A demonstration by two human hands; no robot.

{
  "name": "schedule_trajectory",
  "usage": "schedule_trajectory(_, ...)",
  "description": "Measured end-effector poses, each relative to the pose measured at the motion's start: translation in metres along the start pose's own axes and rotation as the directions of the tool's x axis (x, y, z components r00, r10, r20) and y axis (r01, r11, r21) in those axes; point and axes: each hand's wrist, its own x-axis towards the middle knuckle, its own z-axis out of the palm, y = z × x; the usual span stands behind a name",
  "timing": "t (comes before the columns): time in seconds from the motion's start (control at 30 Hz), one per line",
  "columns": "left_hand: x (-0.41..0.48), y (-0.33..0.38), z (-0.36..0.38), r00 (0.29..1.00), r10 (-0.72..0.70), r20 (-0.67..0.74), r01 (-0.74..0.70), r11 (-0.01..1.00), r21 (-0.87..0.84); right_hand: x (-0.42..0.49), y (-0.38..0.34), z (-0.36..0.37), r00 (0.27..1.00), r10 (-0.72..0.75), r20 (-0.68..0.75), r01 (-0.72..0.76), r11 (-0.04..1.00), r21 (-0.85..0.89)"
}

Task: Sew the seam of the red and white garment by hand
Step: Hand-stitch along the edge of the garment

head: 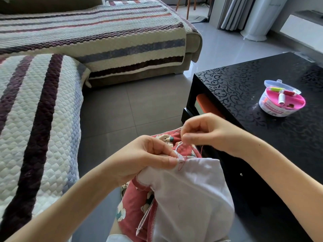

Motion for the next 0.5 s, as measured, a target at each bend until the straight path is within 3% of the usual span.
schedule_trajectory(0.1, -0.001, 0.000, 0.000, 1.000, -0.011, 0.005, 0.011, 0.999, 0.035, 0.013, 0.007, -0.020, 0.949, -0.097, -0.300, -0.010, 0.942, -0.336)
schedule_trajectory(0.2, -0.003, 0.001, 0.001, 1.000, -0.013, 0.026, 0.011, 0.999, 0.053, 0.027, 0.030, -0.043, 0.773, -0.269, -0.574, -0.241, 0.713, -0.658)
schedule_trajectory(0.3, -0.005, 0.003, 0.003, 0.998, -0.026, 0.053, 0.022, 0.997, 0.071, 0.037, 0.057, -0.062, 0.661, -0.319, -0.679, -0.454, 0.551, -0.700)
schedule_trajectory(0.4, -0.006, 0.004, 0.004, 0.997, -0.040, 0.073, 0.035, 0.997, 0.066, 0.043, 0.078, -0.071, 0.618, -0.271, -0.738, -0.592, 0.457, -0.664)
schedule_trajectory(0.5, -0.007, 0.004, 0.005, 0.995, -0.043, 0.087, 0.040, 0.999, 0.034, 0.043, 0.096, -0.075, 0.601, -0.132, -0.789, -0.698, 0.396, -0.597)
